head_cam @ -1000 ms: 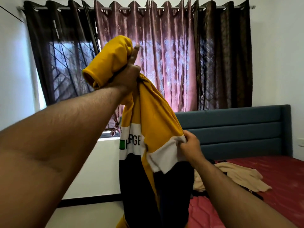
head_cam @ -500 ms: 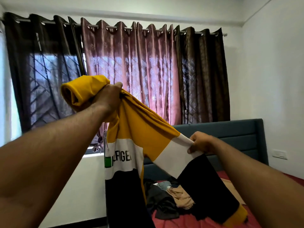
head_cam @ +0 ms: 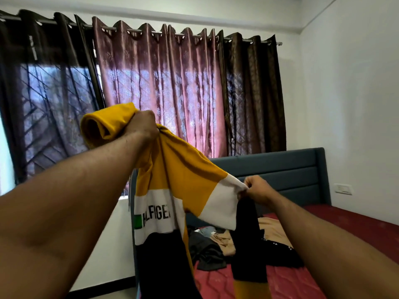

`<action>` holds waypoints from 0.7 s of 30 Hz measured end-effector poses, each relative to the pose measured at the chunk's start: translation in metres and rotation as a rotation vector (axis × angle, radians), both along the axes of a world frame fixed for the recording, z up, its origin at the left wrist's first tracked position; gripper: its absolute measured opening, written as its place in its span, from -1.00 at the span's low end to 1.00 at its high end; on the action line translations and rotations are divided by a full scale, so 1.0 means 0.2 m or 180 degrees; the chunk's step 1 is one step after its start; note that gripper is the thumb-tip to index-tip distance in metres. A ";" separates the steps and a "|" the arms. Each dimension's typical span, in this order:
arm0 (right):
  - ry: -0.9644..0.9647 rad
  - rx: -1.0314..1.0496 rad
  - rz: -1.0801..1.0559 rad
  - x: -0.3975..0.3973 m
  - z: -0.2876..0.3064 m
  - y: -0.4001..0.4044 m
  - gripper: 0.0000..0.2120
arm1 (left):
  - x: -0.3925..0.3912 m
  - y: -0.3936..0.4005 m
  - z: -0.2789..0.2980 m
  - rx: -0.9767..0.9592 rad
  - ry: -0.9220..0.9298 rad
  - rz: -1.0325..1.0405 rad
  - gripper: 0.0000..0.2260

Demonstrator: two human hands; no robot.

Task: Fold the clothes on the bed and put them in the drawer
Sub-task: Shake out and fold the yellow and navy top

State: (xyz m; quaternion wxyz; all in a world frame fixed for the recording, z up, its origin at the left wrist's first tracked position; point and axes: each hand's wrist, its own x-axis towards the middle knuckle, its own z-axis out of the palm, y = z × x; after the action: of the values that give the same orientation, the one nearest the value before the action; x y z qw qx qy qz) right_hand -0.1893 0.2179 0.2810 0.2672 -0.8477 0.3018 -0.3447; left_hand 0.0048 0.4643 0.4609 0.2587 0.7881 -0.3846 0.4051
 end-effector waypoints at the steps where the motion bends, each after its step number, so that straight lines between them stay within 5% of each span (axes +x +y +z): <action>1: -0.0038 -0.0097 -0.0037 0.00 0.00 0.01 -0.71 | 0.01 0.00 -0.02 0.0107 0.0080 0.0007 -0.91; 5: -0.0513 0.0371 -0.0095 -0.05 -0.01 -0.01 -0.75 | 0.12 0.03 -0.08 -0.0158 0.0182 -0.0073 -0.90; 9: -0.1413 0.0725 0.0058 -0.06 0.04 -0.08 -0.76 | 0.18 -0.01 -0.12 -0.1090 0.0820 0.0189 -0.66; 14: -0.1074 0.0210 -0.0100 -0.02 0.12 -0.25 -0.81 | 0.22 -0.19 -0.23 -0.1698 0.1437 0.0184 -0.63; 17: -0.0551 -0.0097 -0.0479 0.03 0.06 -0.35 -0.88 | 0.31 -0.35 -0.37 -0.0982 0.1455 0.0421 -0.64; 21: -0.0195 0.0283 -0.0779 0.19 -0.28 -0.49 -0.91 | 0.38 -0.66 -0.63 0.0346 0.1445 0.0506 -0.60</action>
State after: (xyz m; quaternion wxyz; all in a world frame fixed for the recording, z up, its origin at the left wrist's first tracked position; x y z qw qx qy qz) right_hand -0.1511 0.1189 0.2256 0.2696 -0.7810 0.4096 -0.3868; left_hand 0.0803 0.3321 0.3349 0.2630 0.8994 -0.2747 0.2154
